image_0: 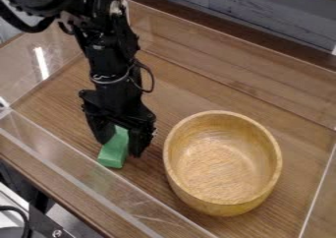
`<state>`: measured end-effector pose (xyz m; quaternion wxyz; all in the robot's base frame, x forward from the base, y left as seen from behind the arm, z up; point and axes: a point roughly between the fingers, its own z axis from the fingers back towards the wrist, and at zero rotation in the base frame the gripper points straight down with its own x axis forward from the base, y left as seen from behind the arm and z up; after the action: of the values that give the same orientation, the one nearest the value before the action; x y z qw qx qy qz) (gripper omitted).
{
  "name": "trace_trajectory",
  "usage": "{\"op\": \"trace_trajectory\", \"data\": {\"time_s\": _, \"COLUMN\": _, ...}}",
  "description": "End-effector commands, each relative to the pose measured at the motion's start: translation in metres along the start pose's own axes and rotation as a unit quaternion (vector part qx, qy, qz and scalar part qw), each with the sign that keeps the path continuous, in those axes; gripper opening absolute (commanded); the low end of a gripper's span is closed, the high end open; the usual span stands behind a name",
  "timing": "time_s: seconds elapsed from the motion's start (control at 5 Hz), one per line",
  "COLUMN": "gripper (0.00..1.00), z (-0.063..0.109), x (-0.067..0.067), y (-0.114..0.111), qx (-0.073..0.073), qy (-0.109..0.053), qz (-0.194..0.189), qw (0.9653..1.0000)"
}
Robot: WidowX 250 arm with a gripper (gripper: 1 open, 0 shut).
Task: Put the green block in the brown bowl
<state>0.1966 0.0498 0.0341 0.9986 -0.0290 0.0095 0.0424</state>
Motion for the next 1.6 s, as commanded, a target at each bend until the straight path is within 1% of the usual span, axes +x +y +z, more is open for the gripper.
{"op": "trace_trajectory", "data": {"time_s": 0.0, "gripper": 1.00, "z": 0.001, "x": 0.005, "y": 0.002, "qx": -0.001, "qy": -0.014, "qz": 0.007, "qw": 0.9999}}
{"op": "trace_trajectory", "data": {"time_s": 0.6, "gripper": 1.00, "z": -0.012, "x": 0.007, "y": 0.001, "qx": -0.007, "qy": -0.017, "qz": 0.016, "qw": 0.9997}}
{"op": "trace_trajectory", "data": {"time_s": 1.0, "gripper": 1.00, "z": -0.023, "x": 0.006, "y": -0.001, "qx": -0.011, "qy": -0.013, "qz": 0.023, "qw": 0.9996}}
{"op": "trace_trajectory", "data": {"time_s": 1.2, "gripper": 0.00, "z": -0.017, "x": 0.003, "y": -0.002, "qx": -0.013, "qy": -0.007, "qz": 0.023, "qw": 0.9996}}
{"op": "trace_trajectory", "data": {"time_s": 1.4, "gripper": 0.00, "z": -0.008, "x": -0.001, "y": -0.004, "qx": -0.013, "qy": 0.005, "qz": 0.024, "qw": 0.9996}}
